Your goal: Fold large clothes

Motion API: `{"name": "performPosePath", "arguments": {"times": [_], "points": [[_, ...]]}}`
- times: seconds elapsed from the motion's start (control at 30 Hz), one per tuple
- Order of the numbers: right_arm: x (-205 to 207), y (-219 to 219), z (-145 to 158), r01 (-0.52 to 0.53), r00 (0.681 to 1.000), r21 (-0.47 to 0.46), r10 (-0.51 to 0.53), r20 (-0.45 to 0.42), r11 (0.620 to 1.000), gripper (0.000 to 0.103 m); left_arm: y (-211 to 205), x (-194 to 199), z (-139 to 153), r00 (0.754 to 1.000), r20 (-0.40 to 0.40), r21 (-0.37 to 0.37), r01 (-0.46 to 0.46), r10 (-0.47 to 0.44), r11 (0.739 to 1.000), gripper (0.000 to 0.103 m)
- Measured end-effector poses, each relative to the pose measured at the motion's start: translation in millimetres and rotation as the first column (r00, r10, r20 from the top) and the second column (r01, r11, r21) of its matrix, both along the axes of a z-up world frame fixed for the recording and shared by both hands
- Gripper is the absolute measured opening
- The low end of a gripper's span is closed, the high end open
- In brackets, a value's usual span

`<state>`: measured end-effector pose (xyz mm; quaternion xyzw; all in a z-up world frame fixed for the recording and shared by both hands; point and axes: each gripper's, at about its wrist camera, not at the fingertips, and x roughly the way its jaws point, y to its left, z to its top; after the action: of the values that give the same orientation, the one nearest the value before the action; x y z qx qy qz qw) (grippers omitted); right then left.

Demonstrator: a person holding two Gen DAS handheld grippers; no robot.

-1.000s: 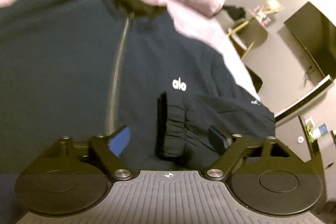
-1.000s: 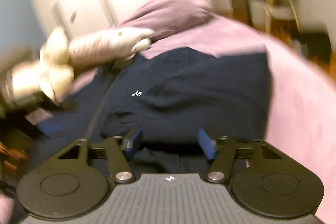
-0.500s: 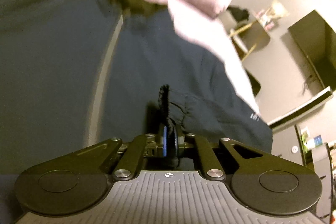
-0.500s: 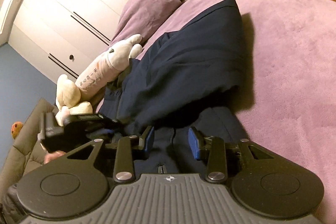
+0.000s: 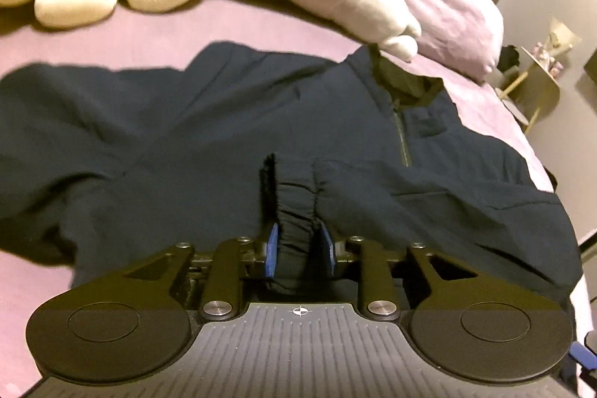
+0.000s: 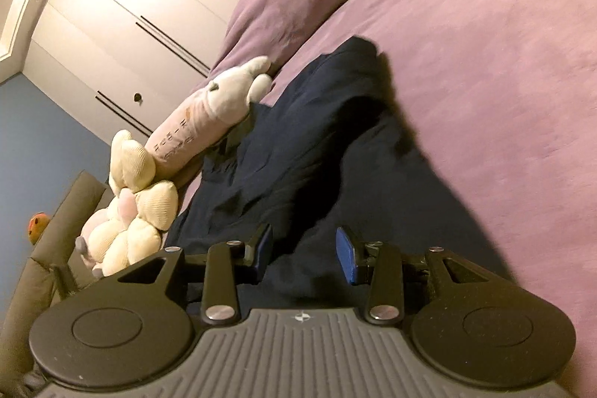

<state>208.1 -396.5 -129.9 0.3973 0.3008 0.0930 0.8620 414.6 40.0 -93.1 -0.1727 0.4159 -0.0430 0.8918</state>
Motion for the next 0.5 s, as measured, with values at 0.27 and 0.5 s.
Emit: {"name": "performPosePath", "arguments": {"times": [0.27,0.5], "points": [[39.2,5.9,-11.9,0.033,0.999,0.166,-0.027,-0.042,0.985,0.054,19.7,-6.1,66.0,0.993,0.119,-0.117,-0.001,0.015,0.993,0.008],[70.9,24.4,-32.6,0.077,0.994,0.221,-0.057,-0.094,0.972,0.054,49.1,-13.3,121.9,0.971,0.228,-0.132,-0.035,0.065,0.991,0.008]]}}
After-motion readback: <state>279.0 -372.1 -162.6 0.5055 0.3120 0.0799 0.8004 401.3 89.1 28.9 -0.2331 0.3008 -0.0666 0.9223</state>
